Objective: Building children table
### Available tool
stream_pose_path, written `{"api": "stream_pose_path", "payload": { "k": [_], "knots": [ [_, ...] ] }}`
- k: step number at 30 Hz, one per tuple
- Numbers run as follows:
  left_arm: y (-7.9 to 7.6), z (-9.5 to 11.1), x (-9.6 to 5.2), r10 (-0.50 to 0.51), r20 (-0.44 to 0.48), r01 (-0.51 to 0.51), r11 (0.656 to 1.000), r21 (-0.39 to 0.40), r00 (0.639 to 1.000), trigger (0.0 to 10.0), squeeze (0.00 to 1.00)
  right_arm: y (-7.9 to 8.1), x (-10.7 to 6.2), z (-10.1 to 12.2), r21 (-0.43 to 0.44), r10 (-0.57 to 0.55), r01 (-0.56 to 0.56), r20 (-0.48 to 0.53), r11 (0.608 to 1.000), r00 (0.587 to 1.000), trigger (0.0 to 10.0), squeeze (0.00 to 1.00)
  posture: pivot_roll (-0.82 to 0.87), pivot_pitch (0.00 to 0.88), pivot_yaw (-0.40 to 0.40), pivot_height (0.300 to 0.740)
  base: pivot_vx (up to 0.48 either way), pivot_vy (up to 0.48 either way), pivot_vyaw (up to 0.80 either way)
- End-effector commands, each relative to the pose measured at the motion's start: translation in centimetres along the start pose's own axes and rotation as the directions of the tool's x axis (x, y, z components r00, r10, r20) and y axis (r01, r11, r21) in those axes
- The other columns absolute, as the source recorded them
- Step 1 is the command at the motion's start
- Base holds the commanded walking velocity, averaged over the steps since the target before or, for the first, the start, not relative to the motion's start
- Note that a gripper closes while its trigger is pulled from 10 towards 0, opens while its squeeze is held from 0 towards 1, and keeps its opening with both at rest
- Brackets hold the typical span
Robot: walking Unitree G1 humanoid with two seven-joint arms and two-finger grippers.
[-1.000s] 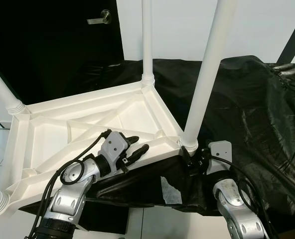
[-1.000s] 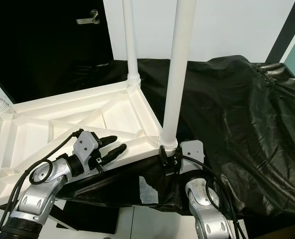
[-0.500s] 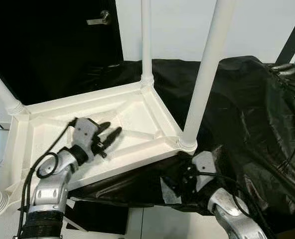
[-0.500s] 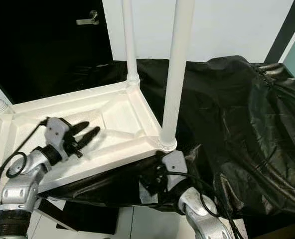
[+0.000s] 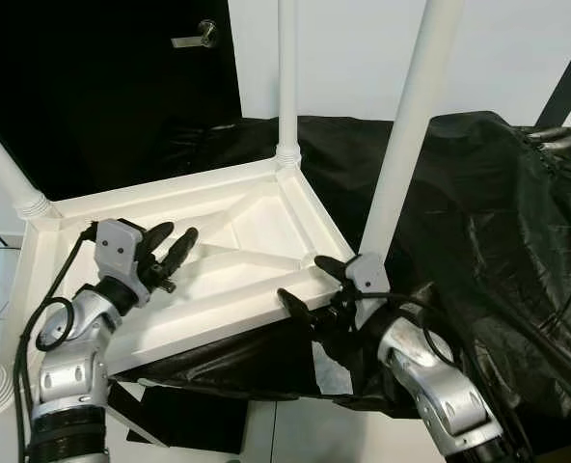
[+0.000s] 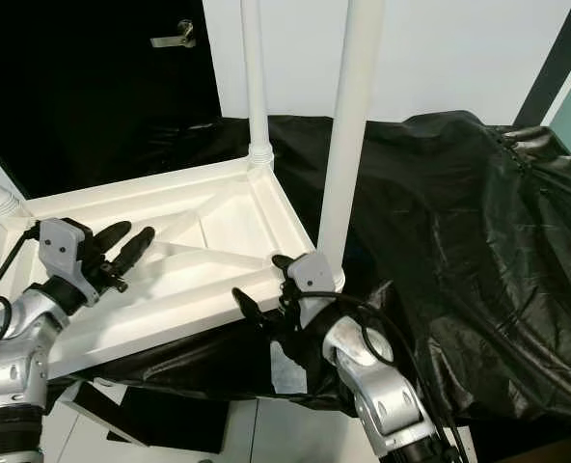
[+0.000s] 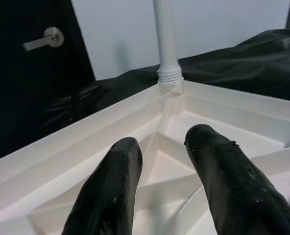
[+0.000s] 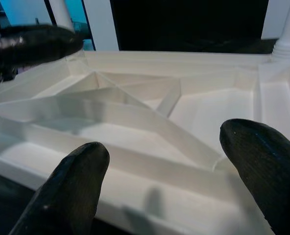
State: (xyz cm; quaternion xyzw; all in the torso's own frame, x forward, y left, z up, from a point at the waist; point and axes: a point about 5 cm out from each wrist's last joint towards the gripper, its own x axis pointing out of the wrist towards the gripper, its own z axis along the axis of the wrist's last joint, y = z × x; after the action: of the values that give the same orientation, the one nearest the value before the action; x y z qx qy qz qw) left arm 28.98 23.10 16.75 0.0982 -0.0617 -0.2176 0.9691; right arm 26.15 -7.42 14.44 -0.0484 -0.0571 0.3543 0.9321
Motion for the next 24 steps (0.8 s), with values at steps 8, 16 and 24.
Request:
{"api": "stream_pose_path", "payload": {
  "k": [8,16,24],
  "knots": [
    [-0.2,-1.0,-3.1,-0.014,-0.084,0.015,1.000,0.001,0.996,10.0,0.00,-2.6,2.2,1.0,0.003,-0.074,0.074,0.052,0.997,0.996,10.0,0.00,0.04,0.000,-0.003,0.740,0.000,0.000,0.00],
    [0.7,-0.9,-3.7,-0.044,-0.108,0.047,0.999,0.022,0.993,10.0,0.00,-5.4,2.0,1.4,-0.013,-0.231,0.232,0.066,0.973,0.971,10.0,0.00,0.03,0.000,-0.001,0.740,0.000,0.000,0.00],
    [0.2,-0.9,-3.0,-0.097,-0.126,0.104,0.993,0.052,0.987,10.0,0.00,-11.6,-1.1,1.3,-0.051,-0.521,0.525,0.065,0.850,0.851,10.0,0.00,0.01,0.000,0.016,0.740,0.000,0.000,0.00]
  ]
}}
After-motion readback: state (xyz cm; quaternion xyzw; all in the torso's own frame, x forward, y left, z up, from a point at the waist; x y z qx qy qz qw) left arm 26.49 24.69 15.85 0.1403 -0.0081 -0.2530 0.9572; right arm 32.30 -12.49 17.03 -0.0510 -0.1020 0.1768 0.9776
